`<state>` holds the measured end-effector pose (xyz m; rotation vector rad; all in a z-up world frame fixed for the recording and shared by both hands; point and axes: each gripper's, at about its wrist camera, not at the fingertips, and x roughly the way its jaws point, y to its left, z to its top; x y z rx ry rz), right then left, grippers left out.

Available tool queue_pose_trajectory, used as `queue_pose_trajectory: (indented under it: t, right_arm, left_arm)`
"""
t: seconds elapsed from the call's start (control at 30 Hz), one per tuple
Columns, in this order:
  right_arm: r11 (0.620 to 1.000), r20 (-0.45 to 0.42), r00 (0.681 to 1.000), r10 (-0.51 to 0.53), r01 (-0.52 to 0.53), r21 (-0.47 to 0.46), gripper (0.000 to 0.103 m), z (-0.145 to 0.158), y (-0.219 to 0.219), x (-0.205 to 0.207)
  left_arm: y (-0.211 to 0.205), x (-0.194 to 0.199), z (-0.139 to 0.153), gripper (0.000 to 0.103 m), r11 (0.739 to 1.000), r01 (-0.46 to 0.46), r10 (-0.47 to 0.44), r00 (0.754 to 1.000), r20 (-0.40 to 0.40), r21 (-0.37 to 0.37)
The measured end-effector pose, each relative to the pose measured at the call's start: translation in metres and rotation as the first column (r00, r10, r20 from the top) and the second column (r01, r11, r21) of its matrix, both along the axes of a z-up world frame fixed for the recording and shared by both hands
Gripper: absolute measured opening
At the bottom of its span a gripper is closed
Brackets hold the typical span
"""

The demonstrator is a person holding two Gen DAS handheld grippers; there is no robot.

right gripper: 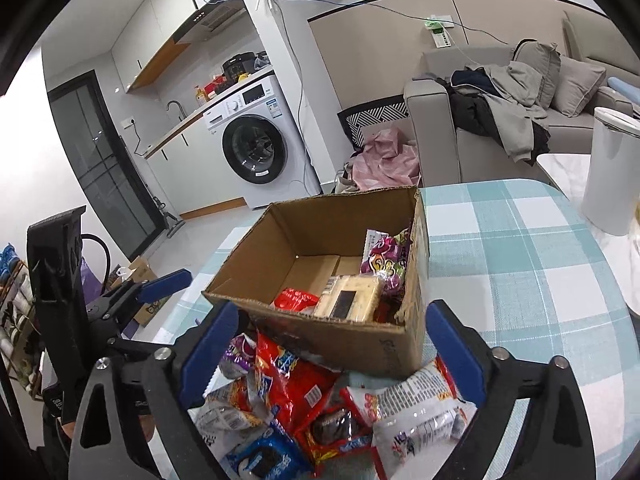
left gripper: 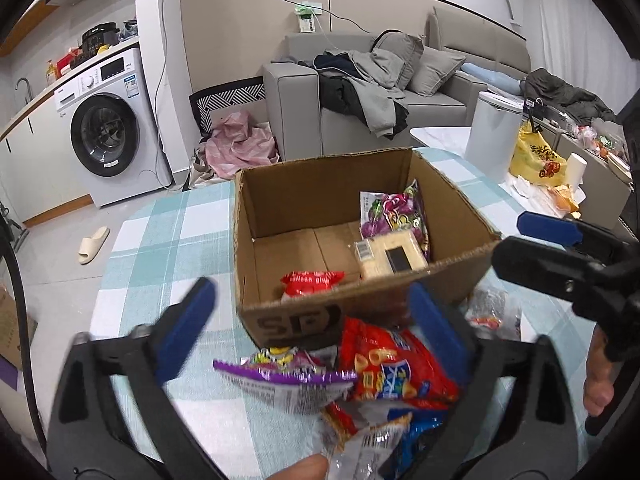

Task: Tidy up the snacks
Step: 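Open both grippers to drop the snacks into the box, then withdraw, then lower both open grippers toward the remaining snack pile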

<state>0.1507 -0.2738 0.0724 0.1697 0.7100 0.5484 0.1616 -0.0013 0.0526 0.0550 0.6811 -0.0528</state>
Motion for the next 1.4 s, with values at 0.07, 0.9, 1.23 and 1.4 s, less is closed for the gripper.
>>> queue_pose_trajectory:
  t: [0.07,0.9,1.23,1.4]
  right_arm:
    - [1.000,-0.003,1.000,0.007,-0.007,-0.007,0.101,-0.001,-0.003,-0.005]
    - [0.997,0.027,0.999,0.038,-0.036,-0.063,0.103,-0.012,-0.017,-0.068]
    - [0.997,-0.023,1.000,0.012,-0.014,-0.069,0.103,-0.025,-0.026,-0.070]
    - [0.997,-0.030,1.000,-0.003,0.001,-0.080,0.103,-0.028,-0.031,-0.068]
  left_arm:
    - [0.000,-0.010,0.001,0.103,1.000,0.003,-0.003,1.000,0.006,-0.006]
    - [0.018,-0.105,-0.004,0.102,0.996,-0.061,0.062,0.998,0.018,-0.060]
    - [0.031,-0.123,-0.016,0.102,0.993,-0.086,0.085,0.996,-0.019,-0.085]
    - [0.032,-0.129,-0.025,0.102,0.992,-0.087,0.085,0.996,-0.026,-0.092]
